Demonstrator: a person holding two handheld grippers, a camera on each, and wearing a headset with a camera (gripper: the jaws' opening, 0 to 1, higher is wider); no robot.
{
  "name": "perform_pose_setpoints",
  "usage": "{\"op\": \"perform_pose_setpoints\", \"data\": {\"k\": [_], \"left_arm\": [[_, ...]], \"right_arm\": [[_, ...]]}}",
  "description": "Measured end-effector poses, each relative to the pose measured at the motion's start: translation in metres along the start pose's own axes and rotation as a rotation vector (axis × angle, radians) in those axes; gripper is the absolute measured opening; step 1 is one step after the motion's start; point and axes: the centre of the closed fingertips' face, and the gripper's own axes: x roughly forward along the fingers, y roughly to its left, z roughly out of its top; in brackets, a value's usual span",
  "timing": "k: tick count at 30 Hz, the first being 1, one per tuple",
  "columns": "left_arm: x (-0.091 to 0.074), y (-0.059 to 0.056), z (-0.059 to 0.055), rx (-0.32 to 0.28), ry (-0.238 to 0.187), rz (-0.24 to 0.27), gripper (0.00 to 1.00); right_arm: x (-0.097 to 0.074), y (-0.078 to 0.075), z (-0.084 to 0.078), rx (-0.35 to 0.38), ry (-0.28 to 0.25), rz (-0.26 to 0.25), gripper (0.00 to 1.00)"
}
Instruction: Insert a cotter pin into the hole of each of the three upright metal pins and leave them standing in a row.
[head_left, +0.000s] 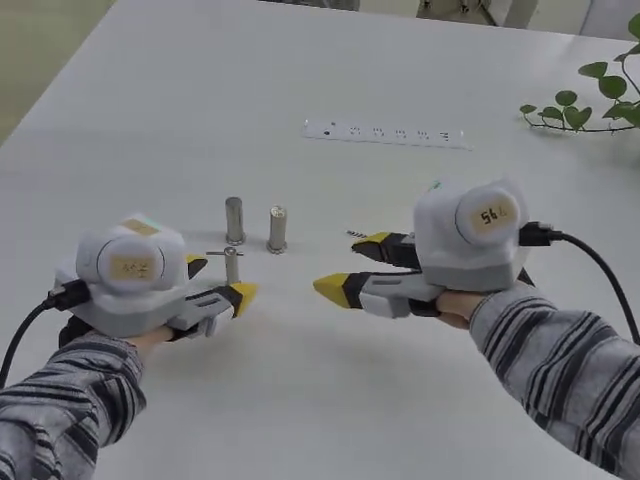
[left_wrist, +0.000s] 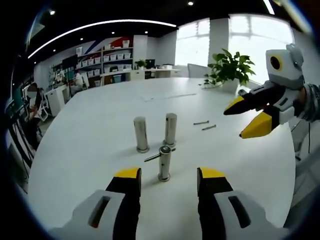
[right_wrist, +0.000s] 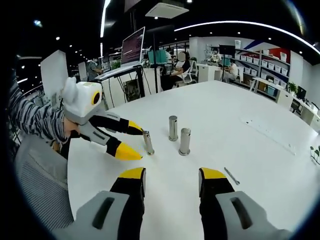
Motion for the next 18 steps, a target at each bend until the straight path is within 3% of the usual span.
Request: {"op": "perform_pose_setpoints", "data": {"k": [10,12,14,18], "left_arm": [[-0.021,-0.019,0.011,0.006,-0.051,-0.029,0.63],[-0.025,-0.022,0.011,0.013,-0.051,-0.031,0.66],[-0.028,-0.023,0.016,0.006,-0.082,-0.028,0.69],[-0.034,-0.025,0.014,0.011,-0.08,-0.022,0.71]], "right_arm": [[0.039,-0.011,0.03,0.047,-0.047,-0.014,0.34],[0.047,-0.01,0.033,0.058,-0.05,-0.012,0.32],[0.06,-0.018,0.036,0.074,-0.054,-0.013,0.31],[0.08,-0.03,0.035,0.096,-0.042,-0.029,0.28]]}}
